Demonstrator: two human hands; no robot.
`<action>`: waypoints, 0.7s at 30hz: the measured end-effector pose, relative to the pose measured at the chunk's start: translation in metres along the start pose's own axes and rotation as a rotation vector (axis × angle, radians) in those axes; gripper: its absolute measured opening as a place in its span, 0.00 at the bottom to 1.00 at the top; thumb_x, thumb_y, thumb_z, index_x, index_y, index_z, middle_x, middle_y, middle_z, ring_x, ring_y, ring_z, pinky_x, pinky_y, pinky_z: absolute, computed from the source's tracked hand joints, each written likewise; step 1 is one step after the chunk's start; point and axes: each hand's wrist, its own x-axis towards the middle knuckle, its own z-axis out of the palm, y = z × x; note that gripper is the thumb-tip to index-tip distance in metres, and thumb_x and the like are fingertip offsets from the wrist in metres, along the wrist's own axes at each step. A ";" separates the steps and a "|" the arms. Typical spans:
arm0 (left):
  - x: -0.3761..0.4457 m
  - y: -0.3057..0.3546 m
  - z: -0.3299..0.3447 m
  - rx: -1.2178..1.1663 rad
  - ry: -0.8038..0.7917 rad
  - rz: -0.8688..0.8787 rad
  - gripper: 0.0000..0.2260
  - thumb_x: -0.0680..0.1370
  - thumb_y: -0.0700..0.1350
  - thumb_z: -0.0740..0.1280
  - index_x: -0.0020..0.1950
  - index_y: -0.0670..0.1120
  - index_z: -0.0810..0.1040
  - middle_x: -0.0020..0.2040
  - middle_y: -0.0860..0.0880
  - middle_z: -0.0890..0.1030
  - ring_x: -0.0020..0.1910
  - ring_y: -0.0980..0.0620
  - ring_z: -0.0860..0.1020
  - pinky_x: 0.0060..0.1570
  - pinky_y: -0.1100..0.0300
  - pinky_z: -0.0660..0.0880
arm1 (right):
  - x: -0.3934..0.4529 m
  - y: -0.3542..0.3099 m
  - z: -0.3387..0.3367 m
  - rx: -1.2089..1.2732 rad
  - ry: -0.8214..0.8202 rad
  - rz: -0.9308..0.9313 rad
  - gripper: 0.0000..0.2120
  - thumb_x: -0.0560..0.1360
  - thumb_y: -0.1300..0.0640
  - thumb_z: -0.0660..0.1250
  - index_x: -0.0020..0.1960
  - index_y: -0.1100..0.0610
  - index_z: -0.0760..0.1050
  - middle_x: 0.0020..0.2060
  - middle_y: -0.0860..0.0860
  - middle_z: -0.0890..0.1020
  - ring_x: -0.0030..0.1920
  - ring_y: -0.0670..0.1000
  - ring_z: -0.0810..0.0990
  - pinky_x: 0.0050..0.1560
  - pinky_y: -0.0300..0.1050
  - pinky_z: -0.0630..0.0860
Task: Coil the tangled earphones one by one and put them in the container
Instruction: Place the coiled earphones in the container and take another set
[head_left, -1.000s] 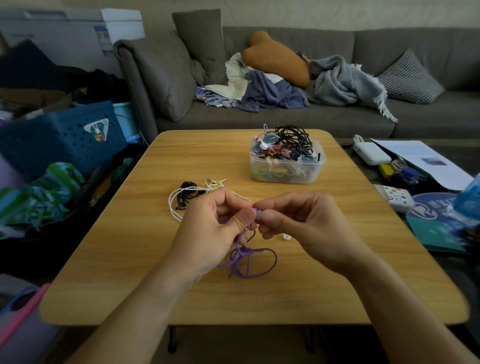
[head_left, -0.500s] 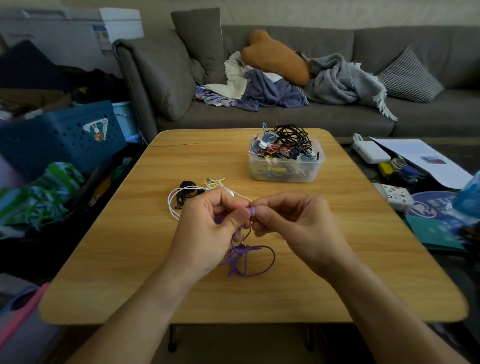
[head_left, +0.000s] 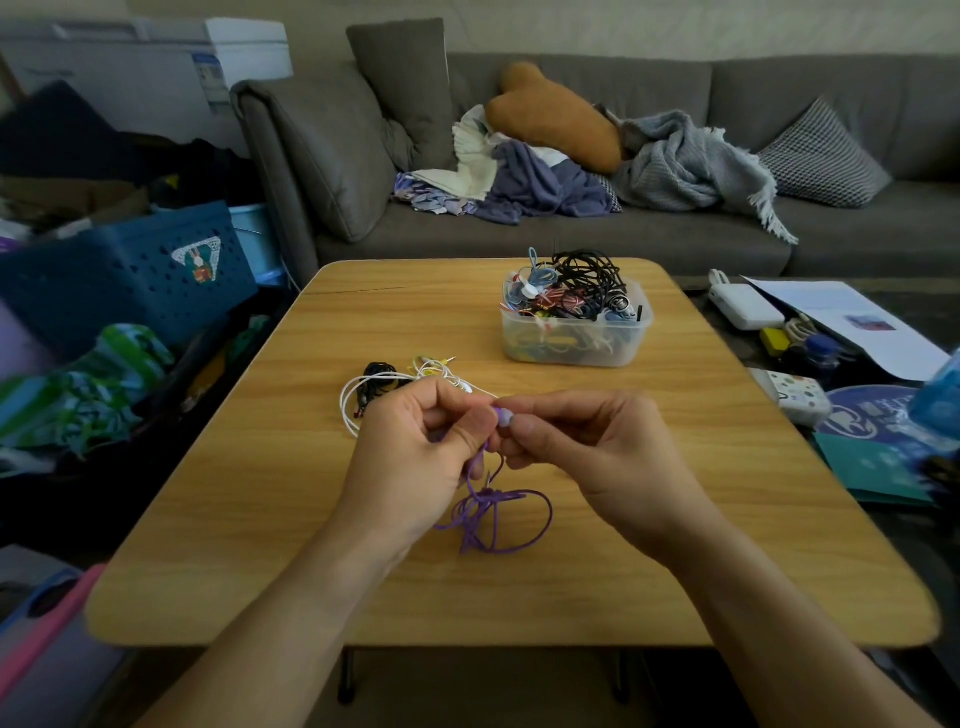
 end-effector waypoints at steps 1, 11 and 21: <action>0.000 0.000 0.000 0.009 -0.002 0.005 0.06 0.76 0.32 0.67 0.42 0.41 0.78 0.30 0.48 0.80 0.24 0.54 0.71 0.25 0.66 0.69 | 0.000 0.000 0.000 0.014 0.005 0.017 0.08 0.73 0.63 0.71 0.52 0.59 0.84 0.43 0.58 0.87 0.43 0.55 0.85 0.47 0.44 0.82; 0.003 -0.002 -0.003 0.111 -0.052 0.102 0.06 0.75 0.32 0.69 0.42 0.43 0.78 0.29 0.50 0.80 0.24 0.53 0.72 0.27 0.64 0.71 | -0.001 0.000 0.003 0.170 0.075 0.115 0.09 0.67 0.60 0.73 0.46 0.61 0.86 0.39 0.62 0.86 0.38 0.52 0.83 0.41 0.43 0.81; 0.001 -0.003 -0.003 0.270 -0.039 0.204 0.09 0.73 0.30 0.70 0.40 0.43 0.79 0.31 0.57 0.81 0.28 0.63 0.76 0.33 0.72 0.71 | 0.000 0.001 0.005 0.286 0.093 0.240 0.05 0.70 0.69 0.71 0.44 0.64 0.84 0.36 0.61 0.85 0.34 0.51 0.83 0.38 0.41 0.81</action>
